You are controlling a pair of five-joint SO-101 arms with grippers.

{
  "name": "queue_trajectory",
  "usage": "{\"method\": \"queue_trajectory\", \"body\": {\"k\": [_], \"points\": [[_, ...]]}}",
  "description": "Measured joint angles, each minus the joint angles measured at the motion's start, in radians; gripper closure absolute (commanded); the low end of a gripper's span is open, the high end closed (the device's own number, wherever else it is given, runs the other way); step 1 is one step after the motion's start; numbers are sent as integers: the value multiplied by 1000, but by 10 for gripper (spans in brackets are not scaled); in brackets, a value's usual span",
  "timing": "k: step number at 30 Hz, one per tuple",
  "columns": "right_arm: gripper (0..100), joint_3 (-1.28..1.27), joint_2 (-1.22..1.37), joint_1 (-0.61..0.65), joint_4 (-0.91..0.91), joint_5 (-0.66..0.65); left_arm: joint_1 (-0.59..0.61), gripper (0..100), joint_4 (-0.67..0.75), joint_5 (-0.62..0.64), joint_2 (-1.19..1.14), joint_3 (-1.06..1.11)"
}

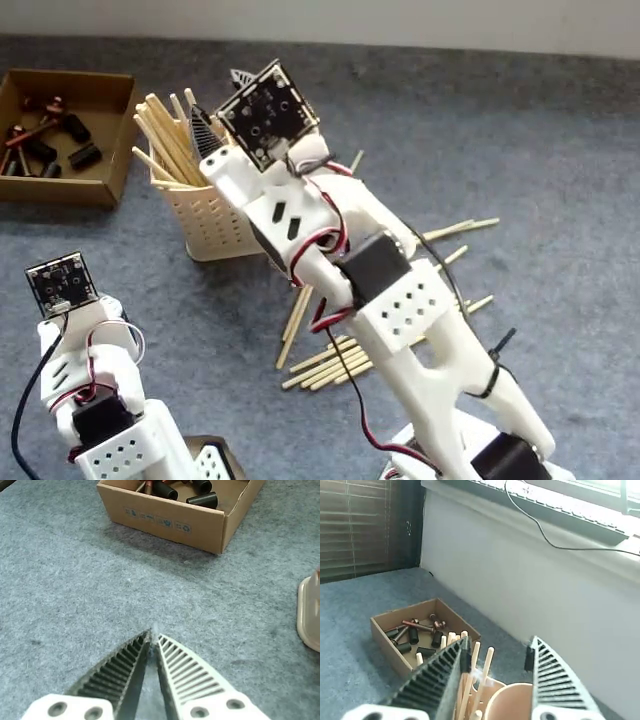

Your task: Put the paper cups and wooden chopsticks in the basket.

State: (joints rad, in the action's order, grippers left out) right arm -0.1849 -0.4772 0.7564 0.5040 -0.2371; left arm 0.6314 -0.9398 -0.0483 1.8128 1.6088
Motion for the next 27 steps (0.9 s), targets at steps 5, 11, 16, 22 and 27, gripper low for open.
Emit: {"method": "queue_trajectory", "body": {"k": [5, 11, 16, 22, 27], "points": [[818, 2, -51, 0, 167, 0, 0, 986, 0, 0, 0, 0], [818, 2, -163, -37, 353, 64, 0, 986, 0, 0, 0, 0], [818, 2, -236, -138, 482, 127, 0, 986, 0, 0, 0, 0], [818, 2, -262, -307, 628, 221, 0, 986, 0, 0, 0, 0], [818, 2, -239, -446, 770, 325, 0, 986, 0, 0, 0, 0]]}}
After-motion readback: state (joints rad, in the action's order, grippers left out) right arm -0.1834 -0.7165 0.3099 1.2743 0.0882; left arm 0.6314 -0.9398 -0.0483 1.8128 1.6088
